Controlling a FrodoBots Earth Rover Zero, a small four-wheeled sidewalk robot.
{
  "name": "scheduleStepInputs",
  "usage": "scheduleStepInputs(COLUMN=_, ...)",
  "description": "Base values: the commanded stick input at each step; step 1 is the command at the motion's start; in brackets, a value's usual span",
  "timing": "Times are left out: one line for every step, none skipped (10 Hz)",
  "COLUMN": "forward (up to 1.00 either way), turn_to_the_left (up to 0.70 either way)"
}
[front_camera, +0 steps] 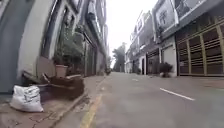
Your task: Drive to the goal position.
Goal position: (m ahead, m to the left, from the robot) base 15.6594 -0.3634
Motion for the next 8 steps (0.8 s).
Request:
scheduleStepInputs(forward=0.50, turn_to_the_left=0.00)
scheduleStepInputs(forward=0.50, turn_to_the_left=0.00)
scheduleStepInputs(forward=0.50, turn_to_the_left=0.00)
scheduleStepInputs(forward=0.50, turn_to_the_left=0.00)
scheduleStepInputs(forward=0.50, turn_to_the_left=0.00)
scheduleStepInputs(forward=0.50, turn_to_the_left=0.00)
scheduleStepInputs(forward=0.50, turn_to_the_left=0.00)
scheduleStepInputs(forward=0.50, turn_to_the_left=0.00)
